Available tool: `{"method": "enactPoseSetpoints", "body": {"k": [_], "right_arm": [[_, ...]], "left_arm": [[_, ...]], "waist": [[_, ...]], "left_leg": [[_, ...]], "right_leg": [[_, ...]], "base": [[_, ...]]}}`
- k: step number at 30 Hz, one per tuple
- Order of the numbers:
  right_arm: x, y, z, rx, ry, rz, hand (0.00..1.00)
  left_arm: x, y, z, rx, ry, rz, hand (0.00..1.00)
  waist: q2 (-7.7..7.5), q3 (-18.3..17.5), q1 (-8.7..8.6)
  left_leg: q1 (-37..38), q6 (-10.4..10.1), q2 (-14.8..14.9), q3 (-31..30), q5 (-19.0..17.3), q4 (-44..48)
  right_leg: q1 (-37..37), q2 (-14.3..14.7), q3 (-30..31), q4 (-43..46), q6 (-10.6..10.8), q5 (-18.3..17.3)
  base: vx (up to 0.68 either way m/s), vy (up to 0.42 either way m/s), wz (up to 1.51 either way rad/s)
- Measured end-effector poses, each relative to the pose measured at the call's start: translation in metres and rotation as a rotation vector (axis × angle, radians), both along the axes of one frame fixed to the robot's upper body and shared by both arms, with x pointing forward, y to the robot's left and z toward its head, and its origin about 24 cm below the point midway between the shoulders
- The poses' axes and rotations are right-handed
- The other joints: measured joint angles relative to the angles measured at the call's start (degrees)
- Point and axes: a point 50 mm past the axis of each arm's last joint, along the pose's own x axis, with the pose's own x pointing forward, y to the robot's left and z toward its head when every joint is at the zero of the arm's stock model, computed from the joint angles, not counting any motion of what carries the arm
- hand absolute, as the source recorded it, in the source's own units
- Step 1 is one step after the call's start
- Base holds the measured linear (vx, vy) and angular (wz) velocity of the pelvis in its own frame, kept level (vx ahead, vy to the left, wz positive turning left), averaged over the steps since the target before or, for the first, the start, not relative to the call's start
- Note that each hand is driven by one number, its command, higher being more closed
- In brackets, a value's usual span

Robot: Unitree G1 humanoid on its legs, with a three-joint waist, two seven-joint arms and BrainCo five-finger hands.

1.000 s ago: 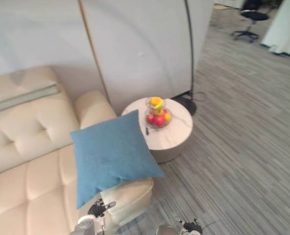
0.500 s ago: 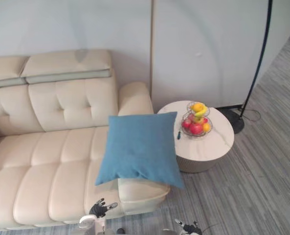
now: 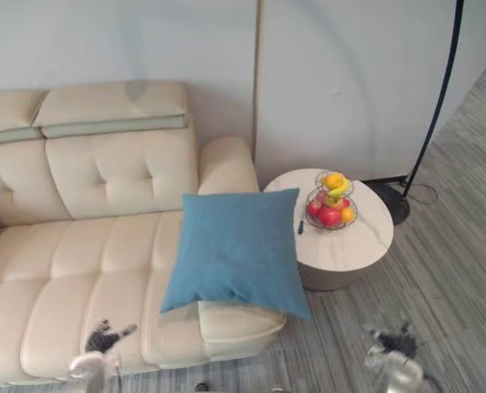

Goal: Pick up cushions and gather them together orderly.

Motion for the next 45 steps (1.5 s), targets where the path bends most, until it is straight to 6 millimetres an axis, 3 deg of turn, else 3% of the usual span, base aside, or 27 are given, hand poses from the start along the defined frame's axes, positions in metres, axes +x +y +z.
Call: {"method": "enactPoseSetpoints", "body": {"k": [4, 9, 17, 21, 25, 27, 30, 31, 32, 36, 45], "right_arm": [[0.032, 0.017, 0.016, -0.026, -0.071, 0.121, 0.0], [0.063, 0.05, 0.019, 0.032, -0.116, 0.275, 0.0], [0.081, 0.102, 0.008, 0.173, -0.152, 0.415, 0.0], [0.088, 0.12, 0.006, 0.206, -0.15, 0.463, 0.0], [0.116, 0.149, 0.017, 0.237, -0.183, 0.542, 0.0], [0.135, 0.166, 0.034, 0.229, -0.232, 0.586, 0.0], [0.147, 0.17, 0.049, 0.206, -0.278, 0.589, 0.0], [0.15, 0.17, 0.053, 0.2, -0.29, 0.588, 0.0], [0.152, 0.17, 0.056, 0.194, -0.298, 0.587, 1.0], [0.157, 0.175, 0.069, 0.175, -0.35, 0.57, 1.0], [0.151, 0.175, 0.083, 0.189, -0.448, 0.557, 1.0]], "left_arm": [[0.016, -0.001, 0.014, -0.004, -0.095, 0.012, 0.0], [0.042, -0.008, 0.031, -0.017, -0.204, 0.012, 0.0], [0.056, -0.033, 0.03, -0.048, -0.216, -0.047, 0.0], [0.068, -0.049, 0.029, -0.062, -0.207, -0.102, 0.0], [0.098, -0.075, 0.037, -0.073, -0.226, -0.171, 0.0], [0.119, -0.093, 0.05, -0.073, -0.267, -0.234, 0.0], [0.14, -0.107, 0.069, -0.052, -0.324, -0.287, 0.0], [0.146, -0.113, 0.074, -0.053, -0.342, -0.303, 1.0], [0.151, -0.116, 0.079, -0.053, -0.358, -0.313, 1.0], [0.171, -0.137, 0.104, -0.112, -0.445, -0.332, 1.0], [0.18, -0.149, 0.146, -0.146, -0.644, -0.354, 1.0]], "waist": [[-0.04, 0.0, -0.18], [-0.01, 0.0, -0.3], [-0.31, 0.3, -0.32], [-0.77, 2.9, -0.25], [-1.21, 7.0, -0.24], [-1.18, 9.8, -0.04], [-1.21, 11.4, 0.62], [-1.24, 11.7, 0.75], [-1.24, 11.8, 0.94], [-1.18, 12.6, 1.48], [-1.17, 12.7, 2.5]], "left_leg": [[-0.3, 0.0, 0.2, 0.1, 0.0, 0.0], [-1.3, 0.0, 0.3, -0.4, 0.0, 0.0], [-4.5, 0.4, 0.0, -1.0, 0.9, 0.0], [-7.0, 0.5, 0.1, -1.8, 2.1, 0.0], [-11.6, 0.8, 0.2, -2.7, 4.4, 0.0], [-14.9, 1.0, 0.4, -2.8, 5.9, 0.0], [-18.2, 1.1, 0.9, -2.9, 7.2, 0.1], [-19.1, 1.2, 0.9, -2.9, 7.6, 0.1], [-19.9, 1.2, 0.9, -2.9, 7.9, 0.1], [-22.2, 0.4, 1.2, -3.2, 8.5, 0.0], [-21.1, -0.6, 1.8, -1.4, 8.8, 0.0]], "right_leg": [[0.1, 0.5, 0.7, -1.8, -0.2, 0.9], [0.1, 0.8, 0.4, -3.7, -0.3, 2.2], [-2.0, 0.9, -0.1, -5.6, -0.4, 3.8], [-3.9, 1.0, -1.0, -5.7, -0.7, 4.7], [-8.2, 1.1, -1.8, -5.6, -1.4, 6.4], [-11.7, 1.0, -1.8, -4.6, -1.7, 7.2], [-16.3, 0.7, -1.4, -1.6, -1.8, 7.2], [-17.7, 0.5, -1.2, -0.6, -1.9, 7.1], [-18.8, 0.4, -1.1, 0.2, -2.0, 7.0], [-23.2, -0.5, -1.1, 5.7, -2.6, 5.0], [-24.7, -1.0, 0.7, 10.9, -3.2, 2.3]], "base": [[0.03, -0.016, -0.13], [0.0, 0.0, 0.01], [-0.01, 0.002, 0.03], [-0.05, -0.008, 0.11], [-0.11, -0.004, 0.12], [-0.15, 0.018, 0.04], [-0.13, 0.006, 0.0], [-0.09, -0.003, -0.03], [-0.1, -0.016, 0.0], [-0.09, -0.04, 0.07], [0.02, -0.037, 0.0]]}}
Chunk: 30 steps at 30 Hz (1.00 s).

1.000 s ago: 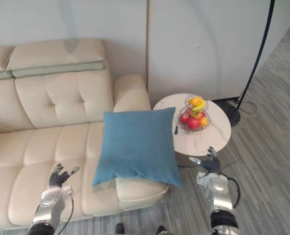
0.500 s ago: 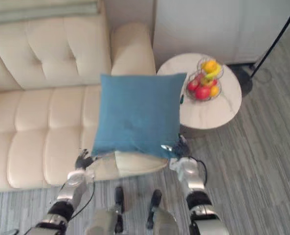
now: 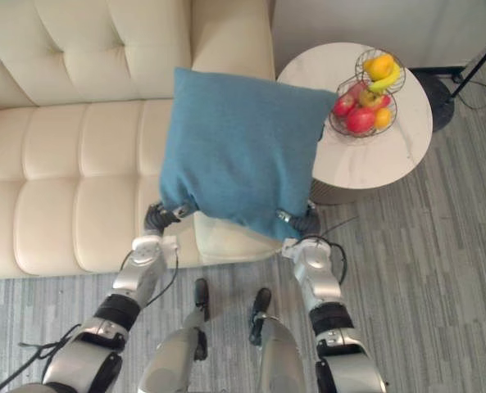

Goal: Pick up cushions and gather them together orderly.

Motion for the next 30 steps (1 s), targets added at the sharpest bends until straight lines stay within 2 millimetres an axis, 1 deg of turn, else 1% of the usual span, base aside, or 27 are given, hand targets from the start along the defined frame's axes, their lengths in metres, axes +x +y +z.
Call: {"method": "enactPoseSetpoints", "body": {"k": [3, 8, 9, 10, 11, 12, 13, 14, 16, 18, 21, 22, 23, 24, 25, 26, 27, 28, 29, 30], "right_arm": [[-0.005, 0.001, -0.004, 0.022, 0.008, 0.008, 1.0], [-0.018, 0.002, -0.023, 0.044, 0.067, 0.015, 1.0], [-0.023, 0.003, -0.029, 0.043, 0.088, 0.027, 1.0], [-0.028, 0.003, -0.036, 0.043, 0.11, 0.037, 1.0], [-0.03, 0.002, -0.039, 0.044, 0.118, 0.039, 1.0], [-0.036, 0.001, -0.044, 0.045, 0.138, 0.038, 1.0], [-0.037, 0.0, -0.046, 0.046, 0.145, 0.038, 1.0], [-0.042, 0.0, -0.052, 0.049, 0.163, 0.041, 1.0], [-0.052, 0.0, -0.06, 0.059, 0.194, 0.048, 1.0], [-0.059, 0.0, -0.063, 0.066, 0.203, 0.051, 1.0], [-0.07, 0.002, -0.064, 0.077, 0.197, 0.057, 1.0], [-0.076, 0.004, -0.061, 0.087, 0.182, 0.057, 1.0], [-0.082, 0.004, -0.059, 0.094, 0.17, 0.056, 1.0], [-0.084, 0.004, -0.059, 0.095, 0.167, 0.055, 1.0], [-0.093, 0.004, -0.056, 0.102, 0.15, 0.049, 1.0], [-0.101, 0.003, -0.052, 0.108, 0.134, 0.043, 1.0], [-0.105, 0.003, -0.052, 0.113, 0.131, 0.039, 1.0], [-0.112, 0.005, -0.05, 0.133, 0.122, 0.031, 1.0], [-0.117, 0.01, -0.048, 0.162, 0.109, 0.024, 1.0], [-0.118, 0.012, -0.046, 0.171, 0.098, 0.022, 1.0]], "left_arm": [[0.0, -0.003, 0.005, 0.004, -0.027, -0.016, 1.0], [-0.006, -0.009, 0.01, -0.002, -0.069, -0.054, 1.0], [-0.009, -0.008, 0.007, -0.007, -0.066, -0.061, 1.0], [-0.014, -0.007, 0.001, -0.01, -0.051, -0.065, 1.0], [-0.016, -0.007, -0.002, -0.01, -0.043, -0.067, 1.0], [-0.023, -0.006, -0.011, -0.012, -0.016, -0.076, 1.0], [-0.025, -0.006, -0.014, -0.013, -0.007, -0.078, 1.0], [-0.032, -0.004, -0.021, -0.018, 0.017, -0.078, 1.0], [-0.043, -0.004, -0.03, -0.032, 0.039, -0.081, 1.0], [-0.051, -0.005, -0.034, -0.052, 0.047, -0.096, 1.0], [-0.063, -0.005, -0.039, -0.079, 0.06, -0.097, 1.0], [-0.072, -0.004, -0.042, -0.099, 0.068, -0.094, 1.0], [-0.08, -0.005, -0.044, -0.115, 0.073, -0.097, 1.0], [-0.082, -0.005, -0.044, -0.119, 0.074, -0.098, 1.0], [-0.091, -0.009, -0.046, -0.148, 0.077, -0.102, 1.0], [-0.096, -0.013, -0.047, -0.171, 0.085, -0.102, 1.0], [-0.098, -0.014, -0.048, -0.179, 0.092, -0.102, 1.0], [-0.103, -0.015, -0.05, -0.197, 0.103, -0.097, 1.0], [-0.108, -0.013, -0.048, -0.219, 0.096, -0.09, 1.0], [-0.11, -0.013, -0.046, -0.229, 0.088, -0.088, 1.0]], "waist": [[0.1, -0.1, -0.05], [0.36, -0.5, -0.48], [0.38, -0.6, -0.56], [0.55, -1.8, -0.77], [0.58, -2.3, -0.78], [1.11, -3.0, -1.03], [1.26, -3.2, -1.14], [1.63, -3.8, -1.5], [2.06, -5.7, -2.02], [2.38, -6.4, -2.06], [2.42, -7.5, -2.09], [2.41, -7.7, -2.02], [2.47, -8.2, -1.81], [2.51, -8.4, -1.81], [2.51, -8.6, -1.83], [2.5, -8.7, -2.09], [2.47, -8.8, -2.46], [2.12, -9.7, -3.04], [0.67, -11.0, -2.91], [0.33, -11.2, -2.69]], "left_leg": [[1.8, -0.1, -0.2, 0.6, 0.0, 0.0], [4.4, -0.6, -0.1, 0.4, -0.5, -0.1], [5.3, -0.7, 0.1, 0.4, -0.7, -0.1], [5.4, -0.6, 0.3, 0.3, -0.8, -0.1], [5.3, -0.6, 0.3, 0.3, -0.8, -0.1], [6.1, -0.6, 0.4, 0.4, -0.8, -0.1], [6.4, -0.6, 0.4, 0.3, -0.8, 0.0], [7.6, -0.6, 0.4, 0.4, -0.8, -0.1], [8.5, -0.3, 0.5, 0.4, -1.2, -0.1], [9.5, -0.4, 0.7, 0.5, -1.7, -0.1], [10.8, -0.5, 0.9, 0.9, -2.1, -0.1], [12.2, -0.5, 1.1, 1.6, -2.5, -0.1], [12.9, -0.5, 1.1, 2.0, -3.2, -0.1], [13.0, -0.5, 1.1, 2.0, -3.3, -0.1], [13.5, -0.7, 1.1, 1.9, -4.0, -0.1], [14.4, -0.4, 0.9, 1.2, -4.2, -0.1], [14.7, -0.3, 0.8, 0.4, -4.3, -0.1], [15.1, -0.4, 0.6, -1.3, -4.3, -0.1], [15.0, -0.4, 0.0, -1.5, -4.3, -0.1], [14.8, -0.4, -0.1, -1.5, -4.2, 0.0]], "right_leg": [[1.5, 0.0, 1.1, 0.0, 0.1, -0.3], [5.2, 0.7, 1.5, -2.5, 0.4, 0.0], [6.5, 1.0, 1.6, -3.5, 0.6, 0.3], [7.0, 1.4, 1.6, -4.8, 0.6, 0.8], [7.1, 1.5, 1.7, -5.2, 0.6, 1.1], [8.8, 1.9, 1.7, -7.3, 0.8, 2.1], [9.4, 2.0, 1.8, -7.9, 0.9, 2.4], [11.2, 2.2, 1.9, -9.5, 1.0, 2.9], [13.0, 2.6, 2.1, -11.8, 1.2, 3.9], [14.4, 2.9, 2.4, -12.7, 1.2, 4.3], [15.5, 3.3, 3.1, -13.3, 1.2, 4.6], [16.7, 3.5, 3.7, -13.6, 1.2, 4.7], [17.1, 3.5, 3.9, -13.1, 1.5, 4.1], [17.1, 3.4, 3.9, -12.9, 1.5, 3.9], [17.0, 3.2, 4.3, -10.2, 2.4, 2.2], [16.5, 3.5, 8.0, -5.7, 3.6, 0.1], [16.5, 3.8, 11.2, -4.1, 4.1, -0.7], [16.4, 4.5, 19.1, -1.2, 5.2, -2.6], [16.6, 4.1, 21.8, -0.6, 5.0, -5.4], [16.8, 3.9, 21.7, -0.6, 3.9, -6.2]], "base": [[0.08, 0.002, -0.07], [0.03, 0.007, 0.0], [0.02, 0.005, -0.03], [0.02, 0.006, -0.06], [0.05, 0.009, -0.08], [0.06, 0.008, -0.09], [0.07, 0.012, -0.08], [0.03, 0.009, -0.04], [0.04, 0.017, -0.06], [0.03, 0.023, -0.09], [0.01, 0.013, -0.15], [0.02, 0.006, -0.22], [0.02, 0.004, -0.18], [0.0, 0.0, 0.0], [0.0, -0.012, 0.16], [0.01, -0.01, 0.3], [0.05, -0.003, 0.62], [0.08, -0.028, 0.71], [0.09, -0.069, 0.65], [0.04, -0.114, 0.61]]}}
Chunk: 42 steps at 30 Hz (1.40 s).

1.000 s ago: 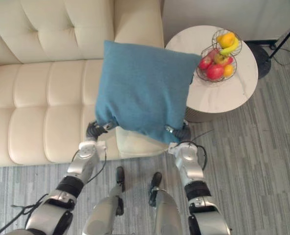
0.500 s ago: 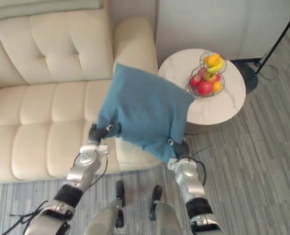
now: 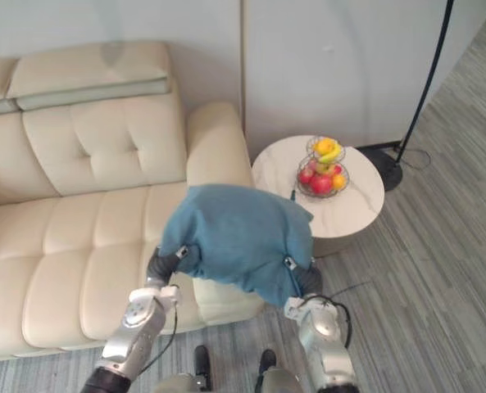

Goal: Pick up cushions and gather them together orderly.

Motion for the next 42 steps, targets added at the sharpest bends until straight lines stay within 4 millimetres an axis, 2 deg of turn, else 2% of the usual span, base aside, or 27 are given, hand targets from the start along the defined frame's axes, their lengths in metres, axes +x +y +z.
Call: {"method": "enactPoseSetpoints", "body": {"k": [2, 5, 7, 8, 9, 11, 14, 15, 16, 18, 20, 22, 23, 24, 25, 26, 27, 29, 30, 32, 33, 35, 37, 38, 39, 40, 42], "right_arm": [[-0.01, -0.001, 0.009, 0.008, -0.038, -0.017, 1.0], [-0.018, -0.003, 0.016, 0.013, -0.064, -0.03, 1.0], [-0.021, -0.005, 0.025, 0.008, -0.107, -0.042, 1.0], [-0.021, -0.006, 0.026, 0.006, -0.117, -0.045, 1.0], [-0.019, -0.008, 0.03, 0.002, -0.145, -0.055, 1.0], [-0.015, -0.01, 0.034, -0.004, -0.163, -0.062, 1.0], [-0.008, -0.012, 0.035, -0.013, -0.177, -0.068, 1.0], [-0.009, -0.016, 0.03, -0.02, -0.157, -0.088, 1.0], [-0.008, -0.016, 0.021, -0.005, -0.116, -0.108, 1.0], [-0.01, -0.014, 0.013, 0.013, -0.082, -0.119, 1.0], [-0.01, -0.013, 0.006, 0.019, -0.048, -0.128, 1.0], [-0.01, -0.011, 0.003, 0.024, -0.03, -0.131, 1.0], [-0.008, -0.008, 0.003, 0.026, -0.032, -0.122, 1.0], [-0.008, -0.004, 0.003, 0.036, -0.032, -0.116, 1.0], [-0.008, -0.003, 0.003, 0.04, -0.034, -0.114, 1.0], [-0.007, -0.003, 0.007, 0.047, -0.048, -0.115, 1.0], [-0.005, -0.003, 0.01, 0.049, -0.068, -0.115, 1.0], [-0.002, -0.004, 0.015, 0.04, -0.092, -0.11, 1.0], [-0.001, -0.004, 0.016, 0.047, -0.101, -0.111, 1.0], [-0.003, -0.006, 0.017, 0.062, -0.109, -0.12, 1.0], [-0.005, -0.009, 0.017, 0.058, -0.109, -0.128, 1.0], [-0.011, -0.01, 0.016, 0.064, -0.101, -0.135, 1.0], [-0.017, -0.011, 0.022, 0.062, -0.119, -0.143, 1.0], [-0.018, -0.011, 0.024, 0.061, -0.127, -0.143, 1.0], [-0.018, -0.012, 0.03, 0.058, -0.15, -0.143, 1.0], [-0.017, -0.011, 0.033, 0.057, -0.166, -0.141, 1.0], [-0.017, -0.012, 0.034, 0.05, -0.17, -0.141, 1.0]], "left_arm": [[-0.008, -0.006, 0.008, -0.062, -0.028, 0.0, 1.0], [-0.012, -0.008, 0.013, -0.085, -0.051, -0.006, 1.0], [-0.013, -0.01, 0.014, -0.105, -0.058, -0.01, 1.0], [-0.013, -0.011, 0.014, -0.111, -0.058, -0.01, 1.0], [-0.013, -0.014, 0.015, -0.131, -0.06, -0.014, 1.0], [-0.014, -0.016, 0.013, -0.138, -0.051, -0.023, 1.0], [-0.014, -0.019, 0.01, -0.144, -0.043, -0.03, 1.0], [-0.016, -0.024, 0.004, -0.141, -0.017, -0.046, 1.0], [-0.016, -0.024, -0.005, -0.121, 0.019, -0.063, 1.0], [-0.019, -0.022, -0.013, -0.093, 0.055, -0.082, 1.0], [-0.022, -0.024, -0.025, -0.073, 0.11, -0.1, 1.0], [-0.024, -0.022, -0.029, -0.059, 0.132, -0.106, 1.0], [-0.024, -0.019, -0.029, -0.045, 0.135, -0.104, 1.0], [-0.024, -0.015, -0.03, -0.03, 0.136, -0.103, 1.0], [-0.024, -0.015, -0.03, -0.028, 0.134, -0.103, 1.0], [-0.023, -0.014, -0.026, -0.027, 0.117, -0.105, 1.0], [-0.021, -0.015, -0.02, -0.031, 0.093, -0.107, 1.0], [-0.02, -0.016, -0.014, -0.037, 0.066, -0.109, 1.0], [-0.019, -0.016, -0.011, -0.04, 0.051, -0.111, 1.0], [-0.017, -0.018, -0.006, -0.047, 0.028, -0.113, 1.0], [-0.017, -0.021, -0.004, -0.057, 0.022, -0.113, 1.0], [-0.018, -0.021, -0.005, -0.059, 0.027, -0.113, 1.0], [-0.022, -0.022, -0.008, -0.064, 0.04, -0.117, 1.0], [-0.022, -0.022, -0.008, -0.068, 0.041, -0.119, 1.0], [-0.025, -0.024, -0.01, -0.082, 0.049, -0.124, 1.0], [-0.027, -0.025, -0.011, -0.088, 0.06, -0.121, 1.0], [-0.027, -0.027, -0.01, -0.102, 0.056, -0.114, 1.0]], "waist": [[0.86, -0.4, 0.19], [1.54, -0.5, 0.25], [1.66, -0.8, 0.16], [1.52, -0.8, 0.16], [1.6, -0.9, 0.54], [1.37, -1.0, 1.16], [1.58, -1.2, 1.48], [2.08, -2.5, 1.46], [0.27, -3.1, 1.12], [-2.15, -3.5, 0.82], [-1.79, -3.3, 0.98], [-1.52, -3.0, 1.13], [-0.75, -2.2, 1.1], [-0.23, -1.8, 0.68], [-0.18, -1.8, 0.52], [-0.13, -1.8, -0.07], [-1.05, -2.3, -0.21], [-1.72, -2.7, -0.16], [-1.78, -2.9, -0.2], [-1.81, -3.1, -0.57], [-0.56, -3.1, -0.75], [-0.44, -3.0, -0.51], [-0.22, -2.5, -0.19], [-0.23, -2.4, -0.08], [0.27, -2.4, 0.66], [0.6, -2.6, 1.56], [0.96, -2.8, 2.04]], "left_leg": [[-3.1, -1.1, 1.0, -1.6, -0.8, 4.3], [-6.4, -0.7, 2.4, -2.0, -3.3, 11.3], [-8.4, -0.1, 5.8, 4.2, -5.7, 16.1], [-8.9, 0.2, 6.3, 5.4, -5.8, 16.8], [-10.5, 2.3, 7.3, 7.6, -6.3, 19.4], [-11.3, 2.8, 8.7, 8.1, -6.3, 21.2], [-11.2, 0.9, 12.3, 8.4, -5.5, 19.4], [-10.8, -1.6, 13.3, 8.4, -3.9, 17.3], [-10.8, -4.9, 10.3, 9.4, -3.1, 16.6], [-12.1, -2.6, 7.2, 9.7, -5.6, 18.7], [-13.8, 0.0, 6.0, 10.0, -10.9, 25.3], [-12.4, 1.9, 5.1, 10.9, -13.5, 27.1], [-10.3, 2.8, 4.8, 11.9, -14.7, 26.8], [-7.9, 3.1, 4.3, 12.5, -14.9, 24.9], [-7.1, 3.1, 4.0, 12.8, -14.9, 24.1], [-5.1, 3.5, 2.4, 13.3, -14.6, 21.2], [-3.3, 4.4, 0.1, 14.5, -14.0, 17.9], [-1.3, 4.6, -2.5, 16.0, -13.9, 15.5], [-0.6, 4.6, -4.1, 16.1, -13.9, 14.7], [-0.6, 4.7, -5.3, 15.8, -14.1, 15.0], [-0.9, 4.7, -4.9, 14.6, -14.2, 15.9], [-1.1, 3.8, -4.1, 13.9, -14.8, 19.7], [-4.9, 2.7, -0.7, 13.8, -15.6, 35.6], [-6.1, 2.8, 0.0, 13.6, -15.7, 38.7], [-8.8, 4.2, 2.1, 12.5, -17.0, 44.2], [-9.1, 4.1, 3.6, 10.5, -19.4, 42.4], [-8.6, 3.0, 4.5, 4.9, -19.6, 34.4]], "right_leg": [[1.3, -0.5, -5.1, 0.0, -0.5, -0.3], [4.2, -1.0, -10.8, -0.1, -1.2, -0.8], [7.7, -2.0, -17.5, -2.2, -1.5, -0.9], [7.9, -2.4, -18.4, -2.7, -1.6, -1.0], [8.0, -3.7, -20.4, -3.0, -1.8, -1.1], [7.9, -6.1, -21.8, -3.0, -1.4, -0.9], [8.0, -9.1, -22.9, -5.7, 2.2, 1.1], [8.2, -9.9, -23.2, -8.2, 4.2, 2.0], [9.3, -12.8, -23.7, -9.6, 5.5, 3.3], [9.4, -15.9, -23.6, -10.9, 5.8, 6.5], [7.5, -18.4, -21.0, -5.8, 4.8, 12.1], [2.5, -20.5, -18.6, 3.8, 0.2, 15.9], [-2.1, -20.6, -16.3, 12.9, -2.8, 15.2], [-5.7, -17.1, -12.6, 20.3, 1.3, 10.0], [-6.6, -15.7, -11.6, 21.5, 2.7, 8.6], [-8.7, -12.1, -11.2, 23.2, 5.4, 4.3], [-10.1, -9.2, -12.5, 21.3, 5.6, 1.4], [-9.9, -6.3, -16.2, 15.0, 3.9, -0.1], [-9.2, -3.8, -16.0, 9.1, 0.8, 0.5], [-7.8, -2.2, -14.4, 4.2, -4.1, 2.1], [-6.2, -1.7, -14.0, 2.2, -3.5, 2.7], [-3.4, -1.8, -14.5, 0.4, -3.5, 2.7], [2.5, -1.6, -15.1, -3.1, -3.5, 2.7], [3.4, -1.8, -15.0, -3.8, -3.8, 2.5], [4.8, -1.3, -14.0, -5.0, -4.0, 2.3], [5.1, -1.2, -12.1, -5.3, -4.0, 2.3], [4.9, -1.0, -9.7, -5.6, -3.7, 2.4]], "base": [[0.0, -0.098, 0.85], [-0.02, -0.064, 1.1], [-0.03, -0.018, 1.25], [-0.05, 0.085, 1.08], [-0.06, 0.204, 0.83], [-0.03, 0.24, 0.63], [0.04, 0.36, 0.33], [0.13, 0.458, 0.48], [0.17, 0.535, 0.43], [0.16, 0.386, 0.28], [0.17, 0.508, 0.12], [0.15, 0.454, -0.15], [0.16, 0.451, -0.25], [0.15, 0.416, -0.25], [0.15, 0.342, -0.11], [0.16, 0.297, -0.06], [0.17, 0.257, -0.08], [0.17, 0.167, -0.2], [0.21, 0.123, -0.06], [0.19, 0.05, 0.19], [0.23, 0.011, 0.31], [0.25, -0.017, 0.33], [0.19, -0.039, 0.29], [0.16, 0.028, -0.01], [0.14, 0.087, -0.43], [0.14, 0.105, -0.57], [0.14, 0.191, -0.73]]}}
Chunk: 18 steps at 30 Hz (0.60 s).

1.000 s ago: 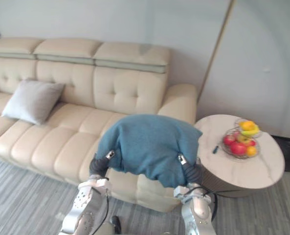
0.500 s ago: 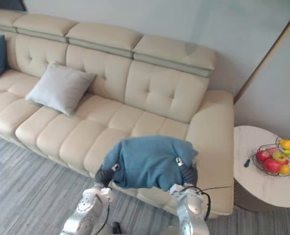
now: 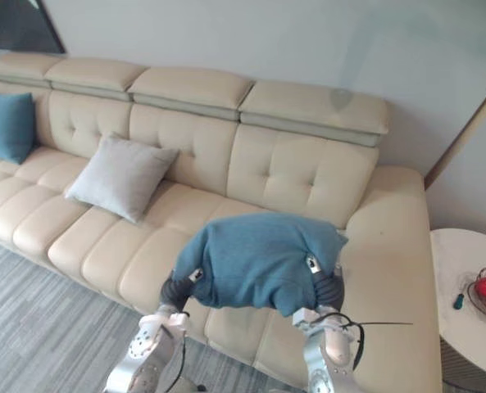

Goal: Pick up cushions and gather them together orderly.

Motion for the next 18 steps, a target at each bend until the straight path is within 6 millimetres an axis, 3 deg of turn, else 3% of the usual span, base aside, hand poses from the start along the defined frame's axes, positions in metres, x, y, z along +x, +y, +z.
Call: {"method": "enactPoseSetpoints", "body": {"k": [1, 2, 3, 4, 8, 15, 18], "right_arm": [[0.0, 0.0, 0.0, 0.0, 0.001, 0.0, 1.0], [0.0, 0.0, 0.0, -0.002, 0.001, 0.0, 1.0], [0.001, 0.001, -0.001, 0.001, 0.006, 0.002, 1.0], [-0.001, 0.002, -0.003, 0.004, 0.017, 0.0, 1.0], [-0.002, 0.003, -0.005, 0.004, 0.028, 0.007, 1.0], [-0.005, 0.002, -0.022, -0.07, 0.116, 0.005, 1.0], [-0.001, 0.002, -0.019, -0.149, 0.118, -0.012, 1.0]], "left_arm": [[0.0, 0.0, 0.0, -0.004, -0.001, 0.003, 1.0], [0.0, -0.001, 0.0, -0.004, -0.001, 0.003, 1.0], [-0.001, 0.001, 0.0, 0.007, -0.001, 0.003, 1.0], [-0.003, 0.003, 0.0, 0.013, -0.001, 0.004, 1.0], [-0.008, 0.004, -0.003, 0.019, 0.017, 0.003, 1.0], [-0.01, 0.007, -0.004, 0.076, 0.013, -0.017, 1.0], [-0.002, 0.006, 0.002, 0.098, -0.023, -0.023, 1.0]], "waist": [[0.56, -0.3, 0.16], [1.08, -0.7, 0.26], [1.06, -0.9, 0.49], [-0.5, -1.0, -0.14], [-2.26, -1.0, -0.39], [-1.95, -1.1, -0.51], [-1.83, -1.0, -0.27]], "left_leg": [[1.2, -1.0, 0.3, -5.7, 1.9, -7.6], [1.7, -1.5, 0.4, -7.6, 3.5, -9.9], [2.4, -5.4, -0.3, -8.6, 4.3, -10.9], [3.3, -4.7, -1.2, -6.3, 4.4, -11.7], [4.9, -3.9, -3.1, -1.6, 3.9, -12.8], [3.7, -3.0, -3.0, 1.2, 4.3, -15.1], [0.1, -3.2, -2.5, 2.0, 4.7, -14.8]], "right_leg": [[-0.6, 0.7, 2.1, -0.2, 0.4, 0.2], [-1.0, 1.2, 2.9, -0.2, 0.8, 0.3], [-1.4, 1.3, 5.1, -0.3, 2.1, 0.4], [-1.3, -0.1, 7.4, -1.8, 3.5, 1.3], [-1.8, -2.2, 11.5, -4.3, 5.5, 3.1], [-5.6, -1.9, 13.9, -5.7, 6.1, 4.5], [-8.8, -1.4, 14.8, -6.7, 5.8, 6.4]], "base": [[0.11, 0.228, -0.78], [0.11, 0.272, -0.81], [0.11, 0.245, -0.73], [0.11, 0.245, -0.68], [0.04, 0.167, -0.56], [-0.03, 0.007, -0.29], [-0.02, -0.039, -0.16]]}}
